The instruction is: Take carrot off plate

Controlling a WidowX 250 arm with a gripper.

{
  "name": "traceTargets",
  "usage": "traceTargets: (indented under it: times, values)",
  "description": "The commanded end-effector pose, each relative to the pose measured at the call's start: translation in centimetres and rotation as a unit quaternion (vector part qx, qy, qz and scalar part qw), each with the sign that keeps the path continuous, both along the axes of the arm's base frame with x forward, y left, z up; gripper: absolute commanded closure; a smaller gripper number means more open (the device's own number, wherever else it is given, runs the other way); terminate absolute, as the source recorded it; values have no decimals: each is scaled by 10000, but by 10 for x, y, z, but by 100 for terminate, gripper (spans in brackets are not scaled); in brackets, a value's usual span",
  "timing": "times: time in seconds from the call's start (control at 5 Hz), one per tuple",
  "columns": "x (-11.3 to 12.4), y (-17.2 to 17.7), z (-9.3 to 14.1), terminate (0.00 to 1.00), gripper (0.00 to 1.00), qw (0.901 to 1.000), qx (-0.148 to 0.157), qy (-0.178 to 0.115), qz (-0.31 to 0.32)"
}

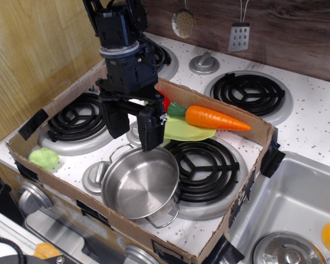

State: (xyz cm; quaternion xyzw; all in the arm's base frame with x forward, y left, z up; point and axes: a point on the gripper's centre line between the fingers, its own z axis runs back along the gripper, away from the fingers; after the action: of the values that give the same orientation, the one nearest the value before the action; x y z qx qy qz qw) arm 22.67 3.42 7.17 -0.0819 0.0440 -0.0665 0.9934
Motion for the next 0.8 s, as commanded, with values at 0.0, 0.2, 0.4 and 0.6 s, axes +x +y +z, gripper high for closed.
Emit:
traceTargets:
  times: [0.0,0.2,0.4,0.6]
  values:
    - [0,0,0,0,0,10000,0,0,0]
    - [9,0,12,0,0,9979,80,191,606]
    - [22,-4,27,0,0,9931,450,48,1078]
    - [40,-4,34,0,0,9733,625,-86,2205]
